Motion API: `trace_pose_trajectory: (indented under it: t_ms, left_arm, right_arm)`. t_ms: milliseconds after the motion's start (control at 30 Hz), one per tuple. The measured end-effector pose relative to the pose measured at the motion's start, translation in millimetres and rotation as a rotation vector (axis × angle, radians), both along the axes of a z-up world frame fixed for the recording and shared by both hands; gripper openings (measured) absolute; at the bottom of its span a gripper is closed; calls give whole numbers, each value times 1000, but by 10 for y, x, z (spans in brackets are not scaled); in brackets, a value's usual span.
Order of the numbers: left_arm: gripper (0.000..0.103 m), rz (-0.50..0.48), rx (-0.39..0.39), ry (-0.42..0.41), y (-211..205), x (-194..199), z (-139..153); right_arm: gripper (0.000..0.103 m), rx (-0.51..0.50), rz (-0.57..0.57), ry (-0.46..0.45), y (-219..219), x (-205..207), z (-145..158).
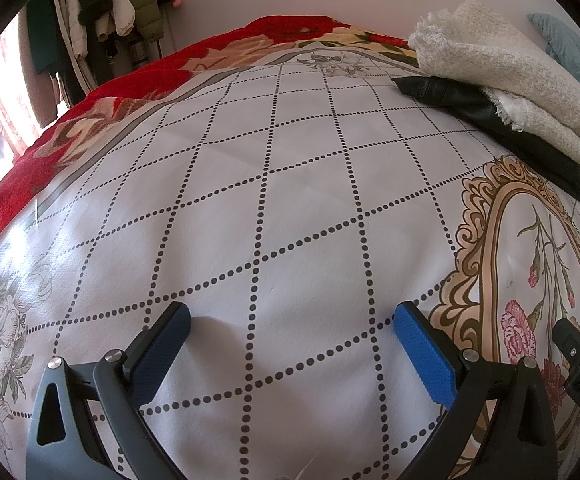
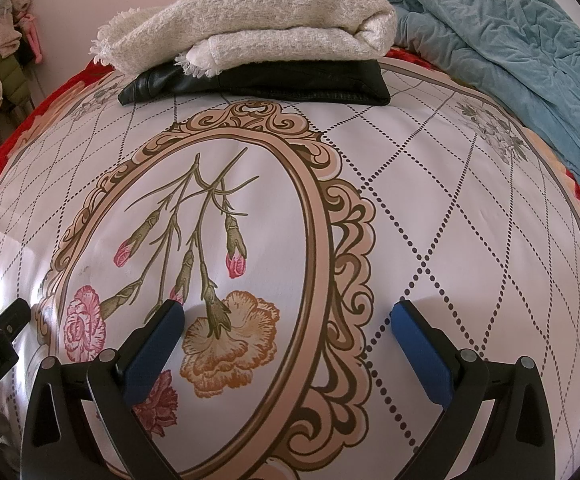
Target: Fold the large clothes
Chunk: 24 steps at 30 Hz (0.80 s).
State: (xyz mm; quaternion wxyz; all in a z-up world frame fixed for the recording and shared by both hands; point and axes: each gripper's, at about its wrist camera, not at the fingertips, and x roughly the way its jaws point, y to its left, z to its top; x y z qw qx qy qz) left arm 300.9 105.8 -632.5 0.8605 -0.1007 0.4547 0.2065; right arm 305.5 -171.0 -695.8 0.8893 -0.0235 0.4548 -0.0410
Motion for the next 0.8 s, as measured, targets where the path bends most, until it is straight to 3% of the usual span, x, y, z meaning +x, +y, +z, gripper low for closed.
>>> trace_pose_trajectory:
  t_ms: [800]
  left_arm:
    - [103,-4,4,3,-4,-27,6]
  right_arm:
    - [103,-1,1,-2,1,3,0]
